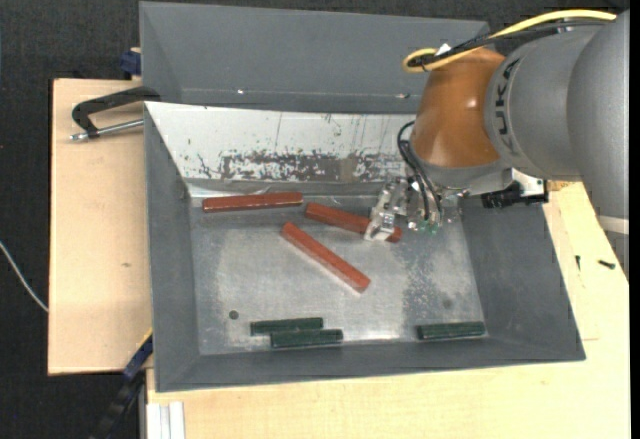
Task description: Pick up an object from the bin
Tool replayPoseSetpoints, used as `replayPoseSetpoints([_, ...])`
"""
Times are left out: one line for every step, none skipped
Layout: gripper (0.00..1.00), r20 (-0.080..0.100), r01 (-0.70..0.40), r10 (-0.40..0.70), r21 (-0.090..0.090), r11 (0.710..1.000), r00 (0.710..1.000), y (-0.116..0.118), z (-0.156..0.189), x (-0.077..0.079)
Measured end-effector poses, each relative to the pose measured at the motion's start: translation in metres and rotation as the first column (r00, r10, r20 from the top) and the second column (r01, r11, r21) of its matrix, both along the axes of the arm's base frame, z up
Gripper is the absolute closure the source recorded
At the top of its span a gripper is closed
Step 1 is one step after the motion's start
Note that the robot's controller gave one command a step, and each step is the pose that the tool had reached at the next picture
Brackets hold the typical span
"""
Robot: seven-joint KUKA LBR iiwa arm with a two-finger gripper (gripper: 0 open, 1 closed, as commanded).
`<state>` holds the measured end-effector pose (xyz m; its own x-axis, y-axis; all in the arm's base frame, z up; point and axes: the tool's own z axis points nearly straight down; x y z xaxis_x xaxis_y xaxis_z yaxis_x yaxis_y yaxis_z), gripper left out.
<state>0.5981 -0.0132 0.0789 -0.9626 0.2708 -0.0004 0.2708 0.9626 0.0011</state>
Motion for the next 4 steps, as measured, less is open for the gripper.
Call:
replayPoseSetpoints([0.0,0.017,0.002,-0.002,-0.002,1.0,1.0,-0.0004,-0.0021,0.0023])
replayPoseSetpoints([1.0,0.0,-0.001,0.001,0.003,1.0,1.0,0.0021,0.0,0.0])
replayPoseSetpoints([0.0,0.018,0.002,-0.002,-0.001,1.0,1.0,0.0002,-0.0021,0.0023])
replayPoseSetpoints([1.0,0.001,-0.001,0.001,0.003,1.0,1.0,0.0024,-0.0001,0.0])
